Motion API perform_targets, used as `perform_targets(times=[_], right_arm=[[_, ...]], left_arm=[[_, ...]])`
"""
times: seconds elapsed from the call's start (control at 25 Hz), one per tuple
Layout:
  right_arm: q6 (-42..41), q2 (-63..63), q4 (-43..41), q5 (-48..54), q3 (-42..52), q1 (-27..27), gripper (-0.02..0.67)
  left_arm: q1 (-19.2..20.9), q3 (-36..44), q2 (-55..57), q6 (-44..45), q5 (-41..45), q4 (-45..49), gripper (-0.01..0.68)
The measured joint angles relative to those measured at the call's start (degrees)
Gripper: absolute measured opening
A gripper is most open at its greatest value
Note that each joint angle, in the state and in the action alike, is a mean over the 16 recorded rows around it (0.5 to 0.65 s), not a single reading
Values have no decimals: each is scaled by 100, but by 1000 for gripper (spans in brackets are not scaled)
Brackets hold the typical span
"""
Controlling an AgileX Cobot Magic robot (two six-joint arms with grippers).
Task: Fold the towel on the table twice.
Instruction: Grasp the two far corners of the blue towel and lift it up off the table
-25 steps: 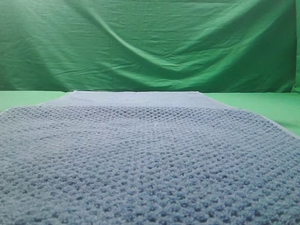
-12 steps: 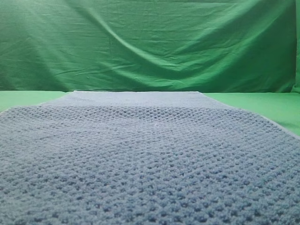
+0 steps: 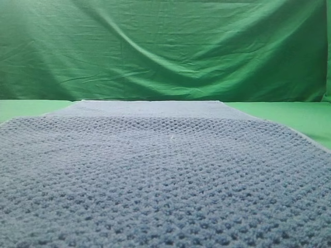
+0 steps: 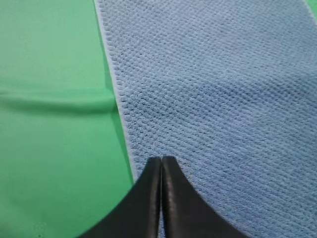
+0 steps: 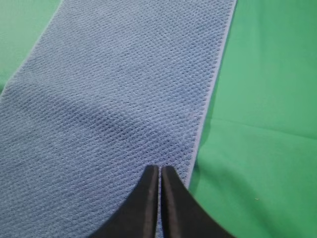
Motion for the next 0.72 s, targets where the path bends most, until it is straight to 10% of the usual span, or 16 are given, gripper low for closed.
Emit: perform_targets(times=[0.72], right_arm=[[949,2961,-1167,160,-1601,707,0]], left_arm=[[-4,-1693,3592,123,-288,180,0]])
